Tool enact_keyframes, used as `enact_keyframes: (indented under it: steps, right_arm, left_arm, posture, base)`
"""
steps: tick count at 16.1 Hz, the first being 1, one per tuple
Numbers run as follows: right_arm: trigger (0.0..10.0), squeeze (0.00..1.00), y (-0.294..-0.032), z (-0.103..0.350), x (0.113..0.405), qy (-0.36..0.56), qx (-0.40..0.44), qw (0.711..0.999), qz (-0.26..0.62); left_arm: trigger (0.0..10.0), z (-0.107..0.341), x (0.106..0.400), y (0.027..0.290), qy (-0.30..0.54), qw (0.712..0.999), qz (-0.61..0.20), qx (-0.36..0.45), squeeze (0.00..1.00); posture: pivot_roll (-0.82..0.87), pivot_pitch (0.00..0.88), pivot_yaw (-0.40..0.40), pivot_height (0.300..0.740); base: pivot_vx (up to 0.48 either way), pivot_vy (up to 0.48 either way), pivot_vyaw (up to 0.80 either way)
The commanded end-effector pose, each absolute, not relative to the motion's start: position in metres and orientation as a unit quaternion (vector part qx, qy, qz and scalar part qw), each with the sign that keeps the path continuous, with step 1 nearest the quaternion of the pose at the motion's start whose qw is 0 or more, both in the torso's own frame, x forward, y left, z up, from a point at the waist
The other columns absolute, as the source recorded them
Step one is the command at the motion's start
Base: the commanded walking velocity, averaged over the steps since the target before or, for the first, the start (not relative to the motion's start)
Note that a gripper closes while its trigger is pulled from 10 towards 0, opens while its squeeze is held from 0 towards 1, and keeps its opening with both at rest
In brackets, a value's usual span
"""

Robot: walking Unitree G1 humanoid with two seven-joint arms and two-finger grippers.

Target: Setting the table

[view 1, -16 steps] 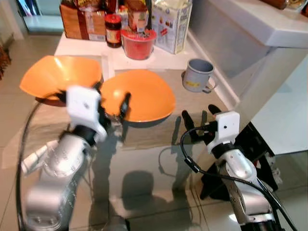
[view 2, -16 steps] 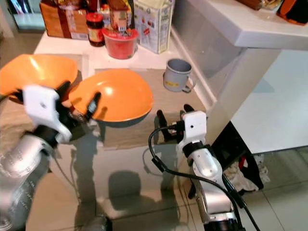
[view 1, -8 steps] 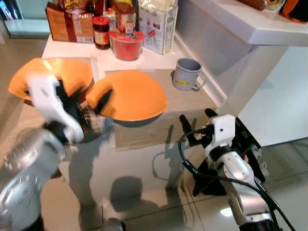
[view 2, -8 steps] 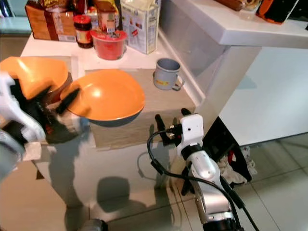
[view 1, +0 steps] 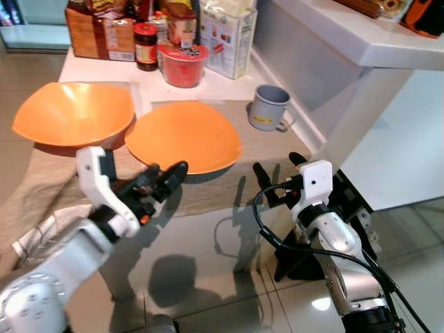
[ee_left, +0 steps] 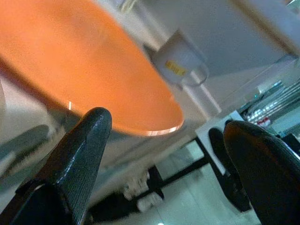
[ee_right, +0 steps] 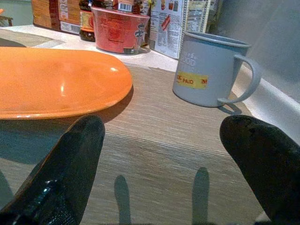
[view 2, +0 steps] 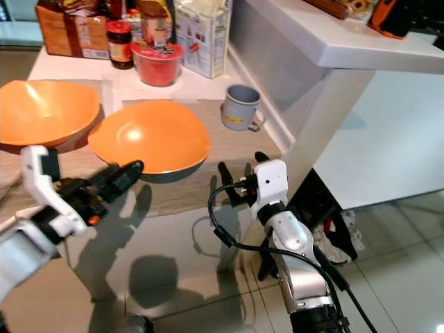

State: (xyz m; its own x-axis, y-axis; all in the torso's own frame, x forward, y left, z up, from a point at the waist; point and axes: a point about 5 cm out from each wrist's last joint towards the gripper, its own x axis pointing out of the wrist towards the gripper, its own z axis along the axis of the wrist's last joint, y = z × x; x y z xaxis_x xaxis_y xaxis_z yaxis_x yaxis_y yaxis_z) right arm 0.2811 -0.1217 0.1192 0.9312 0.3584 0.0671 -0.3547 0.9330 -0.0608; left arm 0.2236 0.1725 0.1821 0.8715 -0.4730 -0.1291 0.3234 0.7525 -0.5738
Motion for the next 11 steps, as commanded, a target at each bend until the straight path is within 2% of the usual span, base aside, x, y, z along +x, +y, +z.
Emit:
enact_keyframes:
  steps: [1,4,11]
  right_arm:
    - [10.0,0.15,-0.126,0.118,0.282,-0.037,-0.031,0.983,0.177]
    - [10.0,0.15,-0.127,0.119,0.281,-0.039,-0.03,0.983,0.174]
    - [10.0,0.15,-0.128,0.118,0.278,-0.035,-0.032,0.984,0.172]
  left_arm:
    - [10.0,0.18,0.223,0.17,0.145,0.922,-0.218,-0.285,0.0]
    - [10.0,0.166,0.23,0.166,0.177,0.925,-0.186,-0.28,0.0]
    - [10.0,0.161,0.237,0.17,0.179,0.928,-0.158,-0.286,0.0]
  posture:
    - [0.2,0.044,-0.127,0.74]
    - [0.17,0.042,-0.119,0.74]
    - [0.16,0.04,-0.117,0.74]
  base:
    - [0.0,0.0,0.0]
    - [0.0,0.0,0.0]
    - [0.0,0.0,0.0]
